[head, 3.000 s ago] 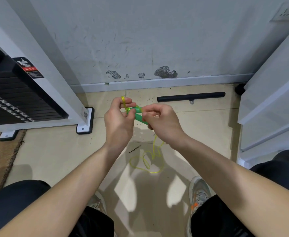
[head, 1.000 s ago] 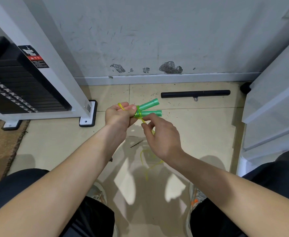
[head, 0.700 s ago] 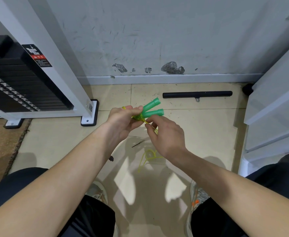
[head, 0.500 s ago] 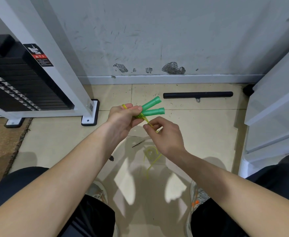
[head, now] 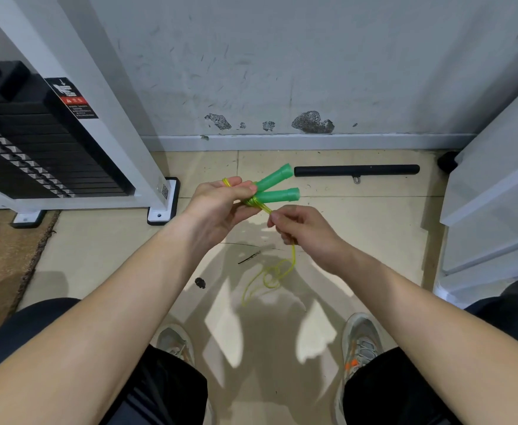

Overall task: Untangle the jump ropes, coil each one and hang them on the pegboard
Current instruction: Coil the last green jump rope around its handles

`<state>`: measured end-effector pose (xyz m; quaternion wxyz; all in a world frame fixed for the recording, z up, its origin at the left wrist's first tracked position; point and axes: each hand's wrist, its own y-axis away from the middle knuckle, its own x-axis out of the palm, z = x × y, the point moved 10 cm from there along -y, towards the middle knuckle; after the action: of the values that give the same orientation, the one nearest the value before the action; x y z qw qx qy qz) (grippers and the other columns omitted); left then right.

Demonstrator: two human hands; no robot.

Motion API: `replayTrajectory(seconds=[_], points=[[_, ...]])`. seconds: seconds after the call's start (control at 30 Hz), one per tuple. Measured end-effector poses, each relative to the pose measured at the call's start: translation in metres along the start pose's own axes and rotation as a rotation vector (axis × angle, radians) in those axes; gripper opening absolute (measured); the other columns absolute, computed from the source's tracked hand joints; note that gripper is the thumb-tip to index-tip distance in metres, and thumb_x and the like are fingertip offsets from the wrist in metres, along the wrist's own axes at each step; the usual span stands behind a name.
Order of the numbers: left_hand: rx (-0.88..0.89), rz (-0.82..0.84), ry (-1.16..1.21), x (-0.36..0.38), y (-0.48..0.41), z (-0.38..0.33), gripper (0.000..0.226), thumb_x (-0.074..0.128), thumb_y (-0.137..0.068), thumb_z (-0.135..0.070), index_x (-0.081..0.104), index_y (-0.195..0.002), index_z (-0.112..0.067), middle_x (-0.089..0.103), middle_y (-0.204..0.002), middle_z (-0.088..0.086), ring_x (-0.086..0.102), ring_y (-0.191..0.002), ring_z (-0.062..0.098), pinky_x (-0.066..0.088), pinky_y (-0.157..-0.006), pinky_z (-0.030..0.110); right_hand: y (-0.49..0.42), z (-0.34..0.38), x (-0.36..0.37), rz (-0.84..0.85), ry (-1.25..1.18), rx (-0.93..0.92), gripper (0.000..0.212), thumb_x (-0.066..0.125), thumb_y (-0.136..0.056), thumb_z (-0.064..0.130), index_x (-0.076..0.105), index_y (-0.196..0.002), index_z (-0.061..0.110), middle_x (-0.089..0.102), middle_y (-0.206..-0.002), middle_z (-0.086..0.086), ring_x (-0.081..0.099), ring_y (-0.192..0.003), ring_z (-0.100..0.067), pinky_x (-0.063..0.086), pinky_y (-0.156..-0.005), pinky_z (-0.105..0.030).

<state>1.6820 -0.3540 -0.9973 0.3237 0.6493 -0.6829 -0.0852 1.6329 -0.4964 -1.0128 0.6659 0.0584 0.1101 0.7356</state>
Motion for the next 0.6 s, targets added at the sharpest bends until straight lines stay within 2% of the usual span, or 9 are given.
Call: replayTrajectory(seconds=[0.1, 0.2, 0.3, 0.37, 0.5, 0.6], points=[[-0.030, 0.141, -0.162, 0.012, 0.008, 0.000, 0.030, 0.066, -0.087, 0.008, 0.055, -0.112, -0.004, 0.069, -0.108, 0.010, 0.072, -0.086, 0.027, 0.063, -0.073, 0.039, -0.006, 0.003, -0.019, 0.053, 0.105, 0.010, 0.020, 0.067, -0.094, 0.008, 0.071, -0.078, 0.019, 0.057, -0.063, 0.015, 0.045, -0.062, -0.007, 0.037, -0.064, -0.023], [0.000, 0.303, -0.424, 0.025, 0.015, 0.000, 0.029, 0.067, -0.085, 0.010, 0.058, -0.107, -0.007, 0.070, -0.107, 0.005, 0.073, -0.086, 0.023, 0.063, -0.074, 0.039, -0.009, 0.004, -0.022, 0.181, 0.254, 0.019, 0.016, 0.065, -0.093, 0.001, 0.071, -0.080, 0.009, 0.057, -0.069, 0.006, 0.046, -0.071, -0.012, 0.039, -0.070, -0.029], [0.048, 0.429, -0.667, 0.037, 0.022, 0.006, 0.032, 0.069, -0.084, 0.012, 0.058, -0.109, -0.005, 0.068, -0.105, 0.005, 0.073, -0.087, 0.023, 0.062, -0.074, 0.038, -0.008, 0.002, -0.020, 0.259, 0.379, 0.063, 0.016, 0.067, -0.092, 0.006, 0.077, -0.082, 0.015, 0.060, -0.069, 0.003, 0.048, -0.068, -0.011, 0.038, -0.066, -0.029], [0.092, 0.449, -0.791, 0.041, 0.025, 0.010, 0.035, 0.070, -0.083, 0.012, 0.058, -0.111, -0.004, 0.066, -0.106, 0.006, 0.072, -0.079, 0.018, 0.062, -0.071, 0.033, -0.007, 0.002, -0.021, 0.273, 0.436, 0.095, 0.016, 0.071, -0.090, 0.011, 0.077, -0.079, 0.020, 0.059, -0.068, 0.001, 0.047, -0.066, -0.012, 0.035, -0.064, -0.030], [0.267, 0.387, -1.038, 0.044, 0.017, 0.006, 0.038, 0.076, -0.080, 0.007, 0.059, -0.107, -0.013, 0.067, -0.104, 0.002, 0.065, -0.066, -0.006, 0.055, -0.064, 0.019, -0.007, 0.007, -0.023, 0.224, 0.589, 0.129, 0.012, 0.070, -0.087, 0.016, 0.077, -0.079, 0.020, 0.053, -0.068, 0.001, 0.043, -0.060, -0.010, 0.035, -0.057, -0.023], [0.346, 0.329, -1.177, 0.043, 0.011, 0.005, 0.040, 0.079, -0.078, 0.002, 0.059, -0.106, -0.017, 0.068, -0.102, -0.004, 0.060, -0.068, -0.007, 0.052, -0.067, 0.016, -0.007, 0.017, -0.024, 0.152, 0.595, 0.138, 0.012, 0.068, -0.087, 0.017, 0.079, -0.082, 0.019, 0.062, -0.067, 0.006, 0.050, -0.064, -0.008, 0.042, -0.065, -0.025]])
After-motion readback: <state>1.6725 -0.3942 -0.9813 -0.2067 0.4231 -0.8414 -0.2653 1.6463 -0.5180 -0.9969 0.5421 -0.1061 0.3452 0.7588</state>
